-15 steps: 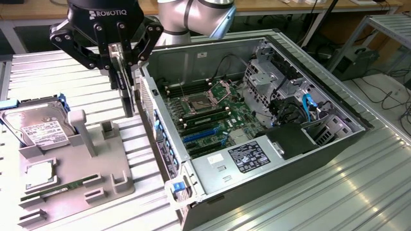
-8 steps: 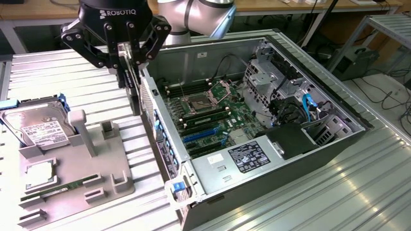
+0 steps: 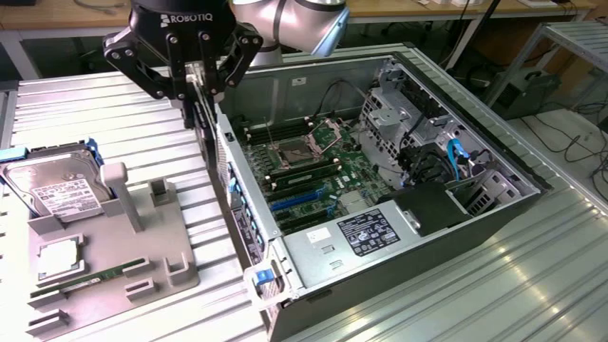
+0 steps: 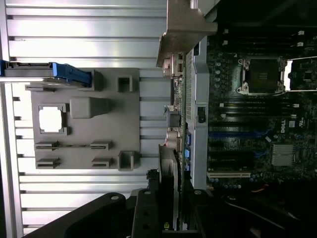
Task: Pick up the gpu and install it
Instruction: 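Pick up the gpu and move the gpu toward the slot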
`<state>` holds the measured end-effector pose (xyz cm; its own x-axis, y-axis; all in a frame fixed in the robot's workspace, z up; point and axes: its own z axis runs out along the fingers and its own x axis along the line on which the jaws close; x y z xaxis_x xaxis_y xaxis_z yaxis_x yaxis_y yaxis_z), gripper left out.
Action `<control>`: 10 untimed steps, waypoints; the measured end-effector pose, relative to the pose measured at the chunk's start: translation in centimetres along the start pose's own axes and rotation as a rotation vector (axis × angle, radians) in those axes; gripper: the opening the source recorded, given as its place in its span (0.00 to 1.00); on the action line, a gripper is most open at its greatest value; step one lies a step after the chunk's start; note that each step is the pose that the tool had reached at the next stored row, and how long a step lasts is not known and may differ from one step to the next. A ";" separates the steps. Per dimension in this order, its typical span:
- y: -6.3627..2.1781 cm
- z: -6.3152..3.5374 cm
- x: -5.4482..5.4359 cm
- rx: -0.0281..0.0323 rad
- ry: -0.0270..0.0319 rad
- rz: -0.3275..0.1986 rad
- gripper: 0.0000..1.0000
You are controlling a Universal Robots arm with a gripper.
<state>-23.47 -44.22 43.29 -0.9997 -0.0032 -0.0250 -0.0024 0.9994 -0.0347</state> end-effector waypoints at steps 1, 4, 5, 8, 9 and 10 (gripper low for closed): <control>0.00 0.01 -0.1 0.0000 0.0000 0.000 0.27; 0.00 0.02 -0.7 0.0000 0.0000 0.000 0.27; 0.00 0.02 -0.9 0.0000 0.0000 0.000 0.27; 0.00 0.03 -1.3 0.0000 0.0000 0.000 0.27; 0.00 0.03 -1.4 0.0000 0.0000 0.000 0.27; 0.00 0.04 -1.6 0.0000 0.0000 0.000 0.27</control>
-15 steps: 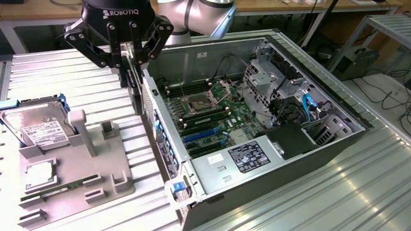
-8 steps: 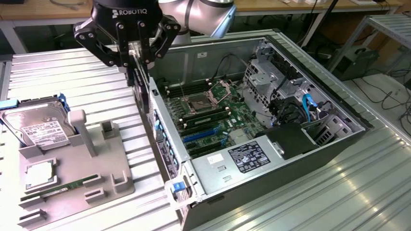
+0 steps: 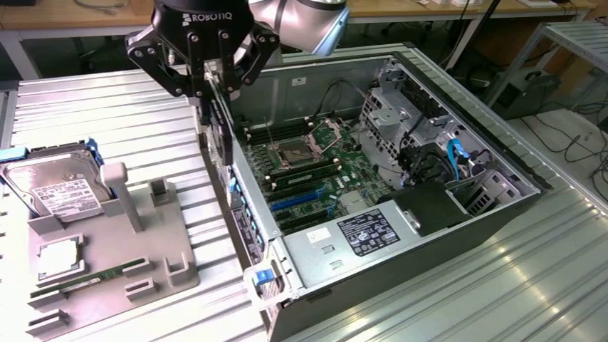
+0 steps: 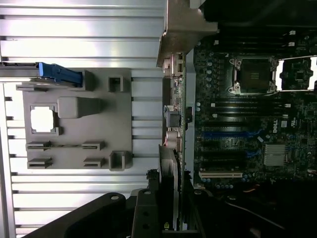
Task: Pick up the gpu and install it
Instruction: 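Pick up the gpu and move the gpu toward the slot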
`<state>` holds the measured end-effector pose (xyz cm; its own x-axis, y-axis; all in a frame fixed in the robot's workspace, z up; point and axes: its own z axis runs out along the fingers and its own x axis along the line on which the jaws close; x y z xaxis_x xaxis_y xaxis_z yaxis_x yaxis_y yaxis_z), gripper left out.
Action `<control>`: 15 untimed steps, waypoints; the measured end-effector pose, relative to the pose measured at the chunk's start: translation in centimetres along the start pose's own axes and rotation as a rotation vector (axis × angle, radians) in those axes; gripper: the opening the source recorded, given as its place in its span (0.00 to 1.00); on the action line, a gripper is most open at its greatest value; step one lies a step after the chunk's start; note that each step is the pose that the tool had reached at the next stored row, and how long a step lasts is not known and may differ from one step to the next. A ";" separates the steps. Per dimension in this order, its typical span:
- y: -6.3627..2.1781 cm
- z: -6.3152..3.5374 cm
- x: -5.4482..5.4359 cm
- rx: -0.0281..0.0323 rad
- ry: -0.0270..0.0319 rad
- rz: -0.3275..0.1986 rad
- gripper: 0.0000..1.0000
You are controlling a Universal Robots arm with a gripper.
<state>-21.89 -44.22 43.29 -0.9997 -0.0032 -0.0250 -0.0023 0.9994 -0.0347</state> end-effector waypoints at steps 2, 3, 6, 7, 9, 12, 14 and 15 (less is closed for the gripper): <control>0.00 0.01 -0.2 0.0000 0.0000 0.000 0.27; 0.00 0.01 -0.4 0.0000 0.0000 0.000 0.27; 0.00 0.02 -0.7 0.0000 0.0000 0.000 0.27; 0.00 0.02 -0.9 0.0000 0.0000 0.000 0.27; 0.00 0.03 -1.1 0.0000 0.0000 0.000 0.27; 0.00 0.03 -1.4 0.0000 0.0000 0.000 0.27; 0.00 0.03 -1.6 0.0001 0.0001 0.000 0.27; 0.00 0.04 -1.8 0.0000 0.0001 0.000 0.27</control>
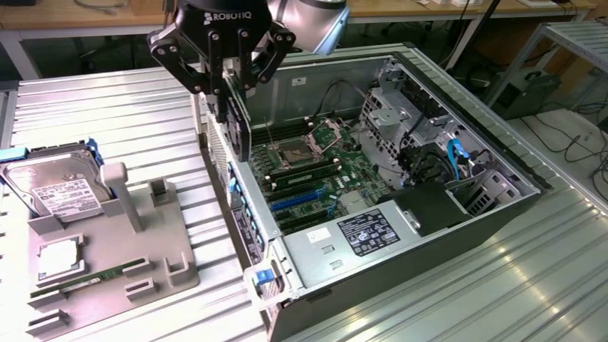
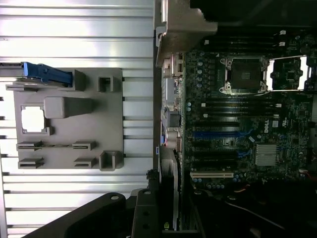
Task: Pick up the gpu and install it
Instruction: 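Pick up the gpu and move the gpu toward the slot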
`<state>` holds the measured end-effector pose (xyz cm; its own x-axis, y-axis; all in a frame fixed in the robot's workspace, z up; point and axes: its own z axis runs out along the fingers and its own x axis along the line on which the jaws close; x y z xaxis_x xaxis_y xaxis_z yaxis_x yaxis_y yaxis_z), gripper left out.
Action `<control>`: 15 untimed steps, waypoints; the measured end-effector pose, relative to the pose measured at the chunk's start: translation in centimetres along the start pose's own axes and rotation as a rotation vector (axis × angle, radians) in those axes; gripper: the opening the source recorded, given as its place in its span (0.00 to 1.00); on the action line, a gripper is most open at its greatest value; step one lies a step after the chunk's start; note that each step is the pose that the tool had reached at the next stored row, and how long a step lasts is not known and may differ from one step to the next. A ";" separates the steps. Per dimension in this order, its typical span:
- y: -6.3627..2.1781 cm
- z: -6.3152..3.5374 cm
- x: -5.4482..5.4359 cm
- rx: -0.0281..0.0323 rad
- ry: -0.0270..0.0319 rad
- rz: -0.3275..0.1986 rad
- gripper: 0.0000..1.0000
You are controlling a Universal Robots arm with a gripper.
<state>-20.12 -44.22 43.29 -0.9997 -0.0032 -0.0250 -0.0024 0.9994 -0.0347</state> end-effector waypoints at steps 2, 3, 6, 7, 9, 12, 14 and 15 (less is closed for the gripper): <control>0.00 0.01 -0.3 -0.0001 -0.0001 0.000 0.27; 0.00 0.01 -0.4 0.0000 0.0000 0.000 0.27; 0.00 0.02 -0.8 0.0000 -0.0001 0.000 0.27; 0.00 0.03 -1.0 0.0000 0.0000 0.000 0.27; 0.00 0.04 -1.3 0.0000 0.0000 0.000 0.27; 0.00 0.05 -1.7 0.0000 0.0000 0.000 0.27; -0.01 0.05 -2.0 0.0000 0.0000 0.000 0.27; -0.01 0.06 -2.2 -0.0001 -0.0001 0.000 0.27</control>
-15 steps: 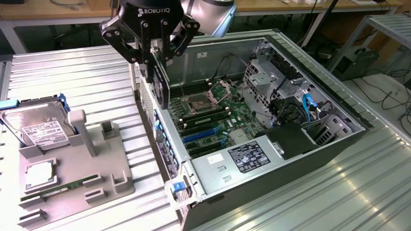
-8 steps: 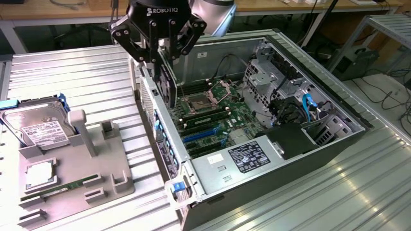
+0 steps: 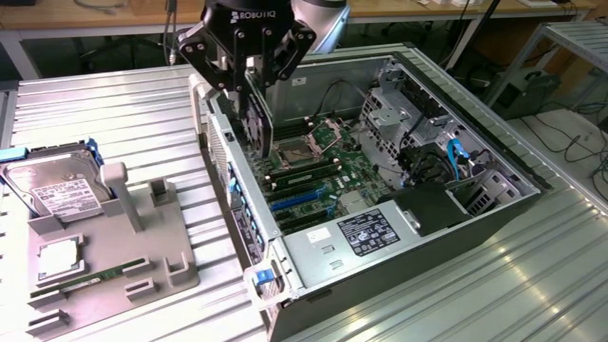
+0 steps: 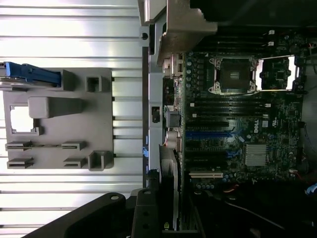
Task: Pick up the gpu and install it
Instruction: 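Pick up the gpu and move the gpu toward the slot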
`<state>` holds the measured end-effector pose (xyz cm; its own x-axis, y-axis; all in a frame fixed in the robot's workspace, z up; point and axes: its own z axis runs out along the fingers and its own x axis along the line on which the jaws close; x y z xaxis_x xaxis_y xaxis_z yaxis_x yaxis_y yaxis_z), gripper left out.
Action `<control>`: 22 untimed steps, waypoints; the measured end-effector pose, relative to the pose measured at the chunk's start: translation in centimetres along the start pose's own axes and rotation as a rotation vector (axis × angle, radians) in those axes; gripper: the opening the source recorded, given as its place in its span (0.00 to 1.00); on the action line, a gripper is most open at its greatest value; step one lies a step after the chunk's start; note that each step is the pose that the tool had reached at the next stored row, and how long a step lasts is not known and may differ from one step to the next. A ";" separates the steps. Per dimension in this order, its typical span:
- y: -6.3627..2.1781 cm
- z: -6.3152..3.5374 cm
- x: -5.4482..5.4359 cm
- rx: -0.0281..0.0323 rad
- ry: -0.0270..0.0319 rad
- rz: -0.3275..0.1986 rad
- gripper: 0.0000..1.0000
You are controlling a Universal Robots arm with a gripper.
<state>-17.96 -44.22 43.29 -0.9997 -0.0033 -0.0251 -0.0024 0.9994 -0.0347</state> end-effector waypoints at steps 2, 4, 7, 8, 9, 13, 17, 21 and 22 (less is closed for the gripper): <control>0.00 0.01 -0.3 0.0001 0.0000 0.000 0.27; 0.00 0.02 -0.6 0.0000 0.0000 0.000 0.27; 0.00 0.02 -1.0 0.0001 0.0001 0.000 0.27; 0.00 0.02 -1.1 0.0001 0.0001 0.000 0.27; 0.00 0.03 -1.3 0.0001 0.0001 0.000 0.27; -0.01 0.04 -1.7 0.0001 0.0001 0.000 0.27; -0.01 0.05 -2.1 0.0000 0.0000 0.000 0.27; -0.01 0.06 -2.6 0.0001 0.0001 0.000 0.27; -0.01 0.06 -2.7 0.0001 0.0000 0.000 0.27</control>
<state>-15.30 -44.22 43.29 -0.9997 -0.0032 -0.0250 -0.0024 0.9994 -0.0347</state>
